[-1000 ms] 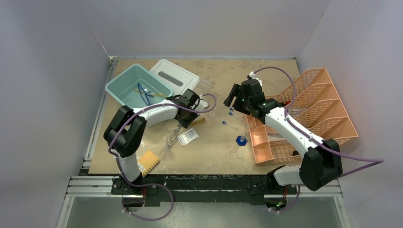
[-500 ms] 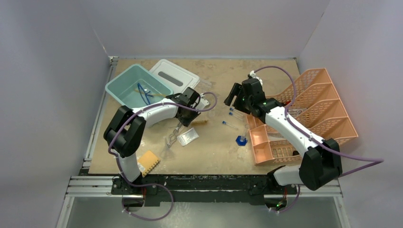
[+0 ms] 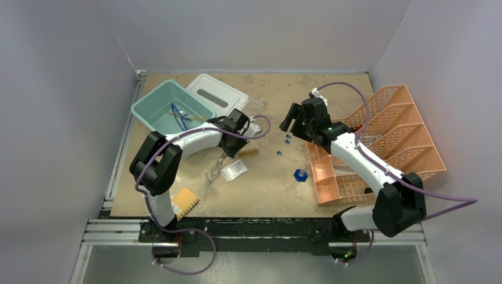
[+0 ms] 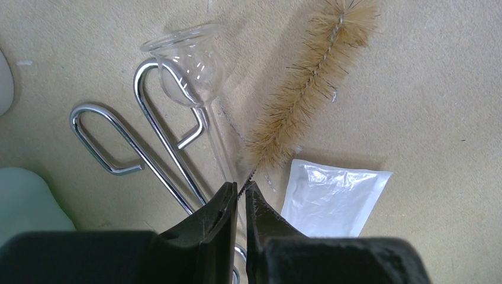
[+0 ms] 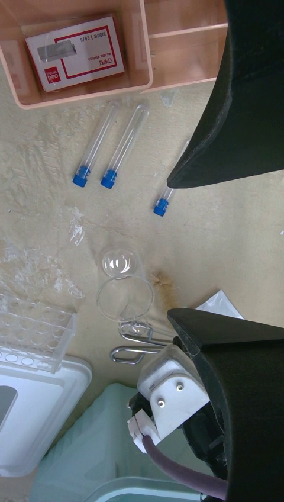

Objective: Organize the chemistry lab equipment

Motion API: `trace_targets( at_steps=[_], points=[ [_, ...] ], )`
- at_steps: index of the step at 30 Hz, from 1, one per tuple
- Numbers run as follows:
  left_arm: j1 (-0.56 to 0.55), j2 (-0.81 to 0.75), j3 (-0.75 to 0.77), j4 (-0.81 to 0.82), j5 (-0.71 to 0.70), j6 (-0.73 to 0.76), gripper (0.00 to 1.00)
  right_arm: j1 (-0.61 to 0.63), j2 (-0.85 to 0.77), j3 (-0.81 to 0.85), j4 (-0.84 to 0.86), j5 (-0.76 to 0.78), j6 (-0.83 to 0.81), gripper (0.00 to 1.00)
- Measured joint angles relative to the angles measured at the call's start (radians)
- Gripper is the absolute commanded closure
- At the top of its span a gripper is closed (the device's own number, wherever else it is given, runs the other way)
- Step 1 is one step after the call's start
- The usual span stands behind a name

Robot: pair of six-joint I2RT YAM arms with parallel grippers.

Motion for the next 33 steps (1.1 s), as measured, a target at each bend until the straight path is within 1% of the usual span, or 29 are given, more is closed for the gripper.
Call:
trace_targets(
  at_steps=[6, 14, 23, 25, 29, 33],
  points=[
    [0.000, 0.003, 0.002, 0.000, -0.001, 0.000, 0.91, -0.001, 0.000, 0.000, 0.000, 0.000, 0.000, 0.25],
    [0.000, 0.010, 0.009, 0.000, -0.002, 0.007, 0.86, -0.005, 0.000, 0.000, 0.000, 0.001, 0.000, 0.25],
    [0.000, 0.020, 0.018, 0.000, -0.005, 0.008, 0.86, -0.006, -0.003, 0.000, 0.000, 0.003, 0.000, 0.25],
    [0.000, 0.024, 0.022, 0.000, -0.006, 0.010, 0.89, -0.006, -0.006, 0.000, 0.000, 0.003, 0.000, 0.25],
    [0.000, 0.026, 0.026, 0.000, -0.013, 0.015, 1.00, -0.007, -0.012, 0.000, 0.000, 0.004, 0.000, 0.25],
    [0.000, 0.026, 0.027, -0.001, -0.023, 0.016, 1.00, -0.007, -0.015, 0.000, 0.000, 0.004, 0.000, 0.25]
  ],
)
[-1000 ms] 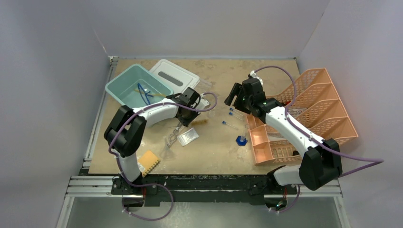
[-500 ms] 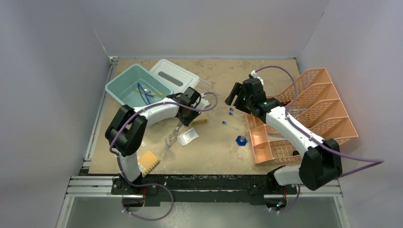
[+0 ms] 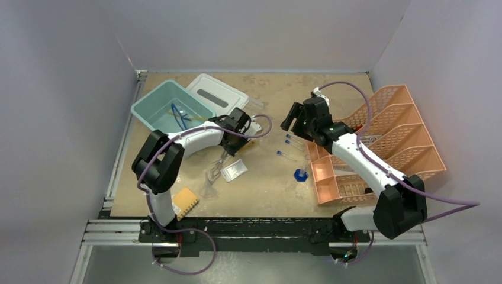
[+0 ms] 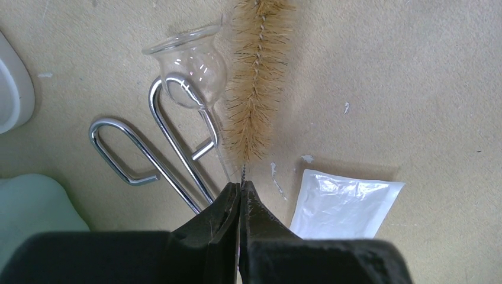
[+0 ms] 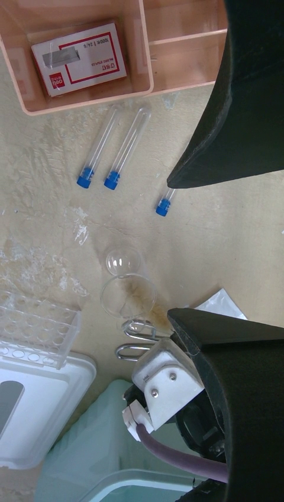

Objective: Organize the chemistry lab equipment

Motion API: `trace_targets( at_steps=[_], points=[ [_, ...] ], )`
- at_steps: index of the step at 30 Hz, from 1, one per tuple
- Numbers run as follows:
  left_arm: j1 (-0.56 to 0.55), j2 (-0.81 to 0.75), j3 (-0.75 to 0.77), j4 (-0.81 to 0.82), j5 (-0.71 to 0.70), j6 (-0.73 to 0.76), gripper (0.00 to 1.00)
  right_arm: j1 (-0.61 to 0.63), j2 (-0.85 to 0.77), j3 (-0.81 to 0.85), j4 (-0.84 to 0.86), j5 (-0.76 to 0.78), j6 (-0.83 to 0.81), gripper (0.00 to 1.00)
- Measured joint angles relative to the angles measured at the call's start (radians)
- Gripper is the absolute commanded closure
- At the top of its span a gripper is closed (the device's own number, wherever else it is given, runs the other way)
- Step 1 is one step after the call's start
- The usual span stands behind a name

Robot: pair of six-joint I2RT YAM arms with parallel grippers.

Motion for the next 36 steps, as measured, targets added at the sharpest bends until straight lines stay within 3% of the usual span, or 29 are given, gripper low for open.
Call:
trace_targets(
  at_steps=[19, 25, 30, 36],
  points=[
    [0.000, -0.167, 0.103, -0.189, 0.154, 0.025, 1.00, -0.005, -0.099, -0.018, 0.018, 0.069, 0.000, 0.24],
    [0.021, -0.222, 0.107, -0.186, 0.199, 0.003, 1.00, -0.005, -0.096, -0.013, 0.029, 0.007, -0.027, 0.24],
    [0.031, -0.268, 0.045, -0.121, 0.205, -0.087, 0.74, -0.006, -0.074, 0.002, 0.051, -0.086, -0.037, 0.25],
    [0.031, -0.247, -0.052, -0.084, 0.185, -0.144, 0.64, -0.006, -0.074, -0.011, 0.051, -0.087, -0.024, 0.24]
  ],
)
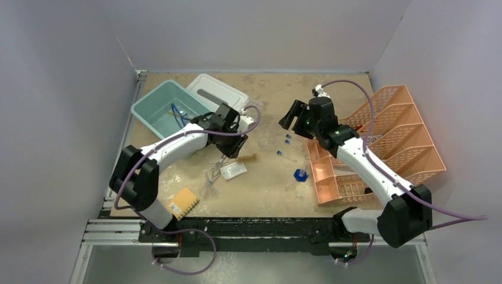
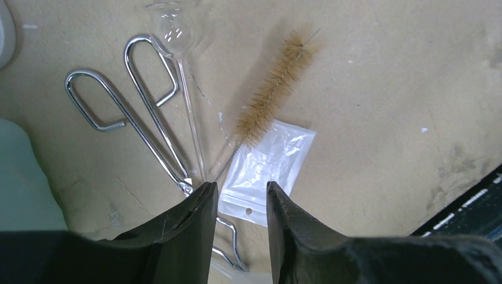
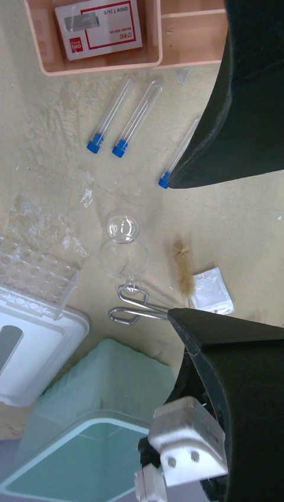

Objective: Organize the chemistry lab equipment

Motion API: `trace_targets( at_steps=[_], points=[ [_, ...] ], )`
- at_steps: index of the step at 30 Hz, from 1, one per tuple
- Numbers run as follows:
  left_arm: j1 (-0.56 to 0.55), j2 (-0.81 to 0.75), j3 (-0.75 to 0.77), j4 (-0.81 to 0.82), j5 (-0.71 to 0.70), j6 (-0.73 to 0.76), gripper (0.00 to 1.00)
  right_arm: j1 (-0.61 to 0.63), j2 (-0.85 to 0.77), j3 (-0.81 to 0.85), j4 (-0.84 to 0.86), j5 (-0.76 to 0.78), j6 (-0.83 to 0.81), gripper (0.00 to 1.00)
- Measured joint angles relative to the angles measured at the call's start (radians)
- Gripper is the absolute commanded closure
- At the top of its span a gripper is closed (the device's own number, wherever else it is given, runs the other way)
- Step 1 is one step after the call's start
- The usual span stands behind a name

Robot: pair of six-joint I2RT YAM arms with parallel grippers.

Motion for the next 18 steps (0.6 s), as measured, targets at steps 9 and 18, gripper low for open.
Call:
trace_targets(
  at_steps=[9, 18],
  points=[
    [0.000, 0.183, 0.033, 0.021, -0.047, 0.016, 0.67, 0.000, -0.003, -0.013, -0.023, 0.029, 0.021, 0.25],
    [0.000, 0.248, 0.036, 0.021, -0.025, 0.034, 0.70, 0.000, -0.015, -0.013, -0.036, 0.074, 0.021, 0.25]
  ],
)
